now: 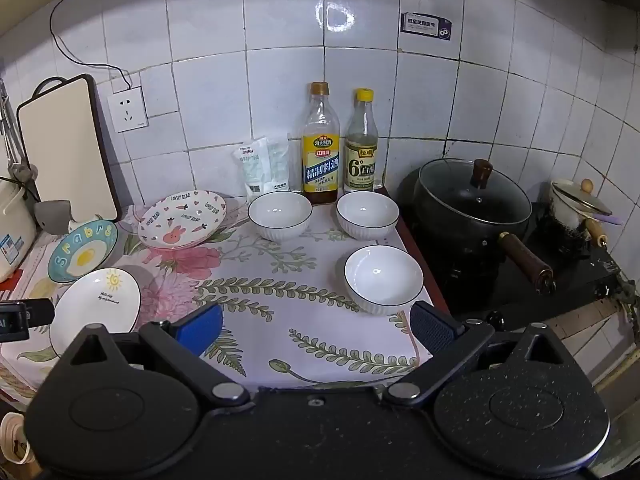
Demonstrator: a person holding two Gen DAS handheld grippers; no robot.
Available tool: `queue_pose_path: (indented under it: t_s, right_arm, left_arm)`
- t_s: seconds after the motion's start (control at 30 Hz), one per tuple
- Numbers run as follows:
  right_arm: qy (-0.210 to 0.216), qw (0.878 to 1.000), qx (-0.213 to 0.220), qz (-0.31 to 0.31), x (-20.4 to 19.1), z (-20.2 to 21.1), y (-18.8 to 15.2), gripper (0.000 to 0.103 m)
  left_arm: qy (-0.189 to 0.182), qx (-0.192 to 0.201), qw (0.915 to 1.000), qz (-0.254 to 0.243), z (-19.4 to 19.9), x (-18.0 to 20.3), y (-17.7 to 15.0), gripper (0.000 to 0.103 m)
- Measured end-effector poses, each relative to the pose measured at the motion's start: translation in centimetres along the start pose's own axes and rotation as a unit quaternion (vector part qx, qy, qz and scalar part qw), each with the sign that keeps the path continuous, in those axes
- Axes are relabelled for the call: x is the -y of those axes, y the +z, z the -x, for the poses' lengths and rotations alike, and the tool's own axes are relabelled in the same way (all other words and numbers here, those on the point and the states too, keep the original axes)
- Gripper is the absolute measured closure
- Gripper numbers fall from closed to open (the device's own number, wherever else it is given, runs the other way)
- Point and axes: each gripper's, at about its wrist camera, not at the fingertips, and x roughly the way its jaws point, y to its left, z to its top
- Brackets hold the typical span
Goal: Organize plates and bowls
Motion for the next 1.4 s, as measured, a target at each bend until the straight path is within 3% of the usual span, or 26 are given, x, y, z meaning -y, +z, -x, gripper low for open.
queue_pose_path:
  t_s: [0.63,0.87,1.4]
  right_arm:
    - [0.003,1.0,0.027,0.01,-1.1,0.0,-1.6,0.002]
    - [0.001,0.999,0.04,0.01,-1.4,-0.6,-3.0,0.002]
    - [0.008,0.999,0.022,0.031,-2.6,-1.3,-4.4,0.002]
  left_arm:
    - [0.018,0.029,0.9994,0.008,-0.6,-1.6,-1.8,0.006]
    - [0.008,0.038,0.9992,0.014,-1.6,-2.0,-3.3,0.006]
    - [0.003,0.007,0.9998,0.021,-3.0,-3.2,-4.4,0.006]
